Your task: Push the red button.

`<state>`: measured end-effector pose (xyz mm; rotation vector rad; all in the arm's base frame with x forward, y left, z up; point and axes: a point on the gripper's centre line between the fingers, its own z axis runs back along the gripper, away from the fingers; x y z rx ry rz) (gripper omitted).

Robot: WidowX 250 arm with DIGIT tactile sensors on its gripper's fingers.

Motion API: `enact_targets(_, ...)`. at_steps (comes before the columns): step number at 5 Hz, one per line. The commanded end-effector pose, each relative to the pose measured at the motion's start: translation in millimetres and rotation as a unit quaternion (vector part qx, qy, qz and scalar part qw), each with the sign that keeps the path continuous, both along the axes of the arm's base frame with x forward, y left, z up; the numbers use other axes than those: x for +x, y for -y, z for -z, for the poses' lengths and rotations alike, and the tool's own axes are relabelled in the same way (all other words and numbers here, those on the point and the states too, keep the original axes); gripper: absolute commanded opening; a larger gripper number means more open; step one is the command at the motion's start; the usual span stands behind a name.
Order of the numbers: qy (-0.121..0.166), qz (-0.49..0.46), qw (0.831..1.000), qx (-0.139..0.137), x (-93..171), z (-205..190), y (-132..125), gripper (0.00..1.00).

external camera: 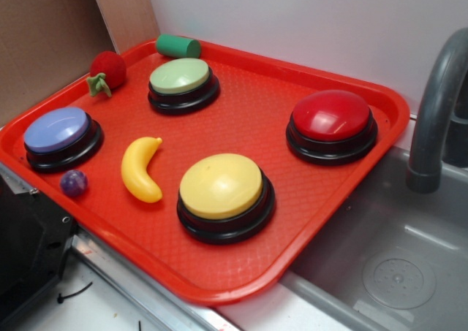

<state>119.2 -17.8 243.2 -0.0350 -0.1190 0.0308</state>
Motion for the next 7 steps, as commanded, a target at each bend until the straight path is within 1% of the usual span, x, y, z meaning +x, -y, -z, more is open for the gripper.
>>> enact_targets(1,0.0,0.0,1.0,0.0,0,0,0,1.0)
enact_targets(2,0.023,0.107,0.994,0.025,50,37,40,1.0)
enact_targets(3,0.056,0.135,0.989,-0.006,99,71,68,1.0)
enact_targets(4,0.062,0.154,0.986,-0.014,136,98,83,1.0)
enact_targets(5,0.06,0.15,0.987,-0.002,165,123,94,1.0)
enact_targets(6,0.054,0.144,0.988,0.007,178,141,100,1.0)
enact_targets(7,0.052,0.155,0.986,-0.003,184,157,108,1.0)
